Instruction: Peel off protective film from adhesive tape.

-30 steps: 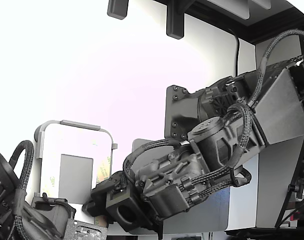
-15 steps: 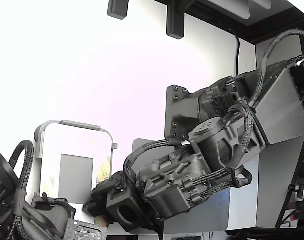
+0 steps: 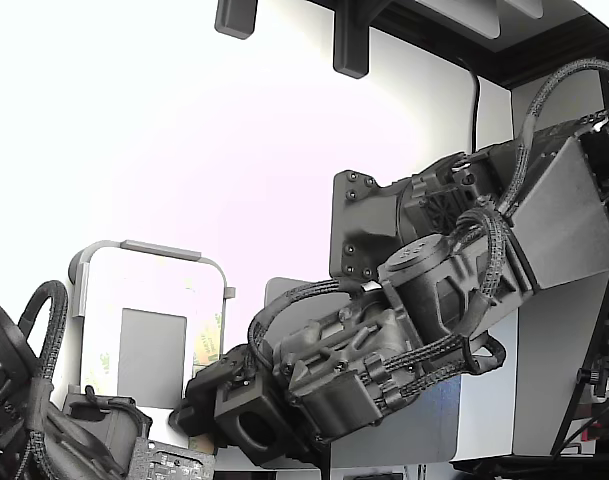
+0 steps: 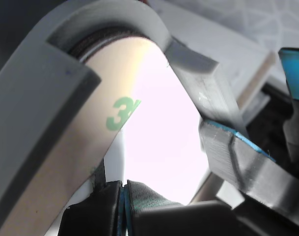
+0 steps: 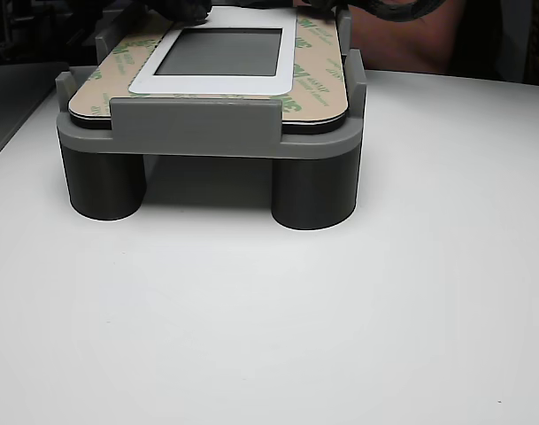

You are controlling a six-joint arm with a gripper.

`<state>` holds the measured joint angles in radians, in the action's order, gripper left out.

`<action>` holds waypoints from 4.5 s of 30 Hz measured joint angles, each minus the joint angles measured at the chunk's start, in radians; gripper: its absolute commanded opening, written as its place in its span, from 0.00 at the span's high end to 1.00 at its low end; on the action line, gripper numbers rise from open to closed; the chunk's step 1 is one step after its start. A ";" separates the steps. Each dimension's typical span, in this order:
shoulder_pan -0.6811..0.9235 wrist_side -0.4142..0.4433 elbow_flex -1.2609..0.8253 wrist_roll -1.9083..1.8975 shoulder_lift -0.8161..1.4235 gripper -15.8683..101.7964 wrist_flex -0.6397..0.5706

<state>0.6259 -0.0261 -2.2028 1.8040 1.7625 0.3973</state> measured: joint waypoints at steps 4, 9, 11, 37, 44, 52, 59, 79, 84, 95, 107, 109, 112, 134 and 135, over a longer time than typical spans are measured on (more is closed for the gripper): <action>0.003 -0.002 0.000 -0.005 0.000 0.95 0.002; 0.011 -0.002 0.021 -0.009 -0.014 0.95 0.017; 0.015 -0.002 0.023 -0.011 -0.015 0.95 0.017; 0.055 0.011 0.072 -0.029 -0.063 0.95 0.012; 0.057 0.011 0.084 -0.031 -0.071 0.95 0.020; 0.057 0.009 0.094 -0.031 -0.078 0.95 0.021; 0.060 0.008 0.095 -0.032 -0.078 0.95 0.021; 0.072 0.025 0.109 -0.035 -0.078 0.95 0.048; 0.072 0.025 0.118 -0.035 -0.078 0.95 0.052; 0.075 0.025 0.114 -0.032 -0.078 0.95 0.043; 0.060 0.012 0.084 -0.002 -0.069 0.95 0.015; 0.054 0.006 0.080 0.003 -0.066 0.95 0.015; 0.048 0.000 0.078 0.009 -0.063 0.95 0.015; 0.038 -0.005 0.057 0.006 -0.031 0.95 0.035; 0.038 -0.003 0.057 0.006 -0.031 0.95 0.041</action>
<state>0.6642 -0.0291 -2.1460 1.8101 1.7319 0.4387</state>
